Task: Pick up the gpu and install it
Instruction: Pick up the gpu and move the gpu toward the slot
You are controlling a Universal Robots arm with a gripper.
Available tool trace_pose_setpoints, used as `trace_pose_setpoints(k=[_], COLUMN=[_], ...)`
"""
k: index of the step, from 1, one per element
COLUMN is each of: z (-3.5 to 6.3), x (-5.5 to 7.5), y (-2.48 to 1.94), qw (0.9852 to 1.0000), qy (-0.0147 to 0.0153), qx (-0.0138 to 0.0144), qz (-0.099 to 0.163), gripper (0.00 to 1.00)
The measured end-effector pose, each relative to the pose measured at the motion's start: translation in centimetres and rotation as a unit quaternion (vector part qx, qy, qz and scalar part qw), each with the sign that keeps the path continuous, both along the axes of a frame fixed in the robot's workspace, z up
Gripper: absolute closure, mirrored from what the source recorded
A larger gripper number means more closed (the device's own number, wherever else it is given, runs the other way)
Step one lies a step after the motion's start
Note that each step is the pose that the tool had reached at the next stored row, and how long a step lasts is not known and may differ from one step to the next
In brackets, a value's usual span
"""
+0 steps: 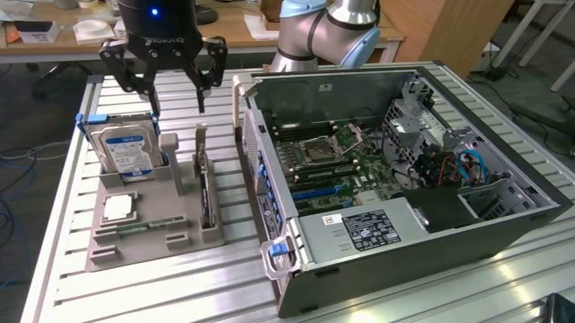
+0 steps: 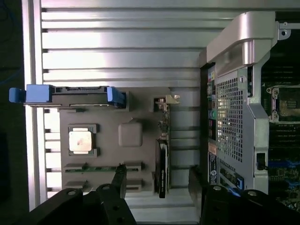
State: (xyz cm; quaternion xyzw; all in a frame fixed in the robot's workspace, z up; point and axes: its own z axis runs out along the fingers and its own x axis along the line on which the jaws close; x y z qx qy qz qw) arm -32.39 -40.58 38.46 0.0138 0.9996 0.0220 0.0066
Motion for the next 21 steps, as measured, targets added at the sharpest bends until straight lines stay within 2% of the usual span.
trace_pose_setpoints(k=[3, 5, 11, 16, 21], z=[-0.45, -0.81, -1.90, -2.55, -3.43], x=[0.0, 0.0, 0.0, 0.0, 0.0], y=[-0.08, -0.10, -0.31, -1.24, -1.32], qw=[0.9999, 0.9998, 0.9997, 0.9997, 0.9997], qy=[0.0040, 0.0052, 0.0052, 0.0053, 0.0052], qx=[0.0000, 0.0000, 0.0000, 0.0000, 0.0000], qz=[0.013, 0.021, 0.023, 0.023, 0.023], gripper=[0.35, 0.35, 0.35, 0.35, 0.35])
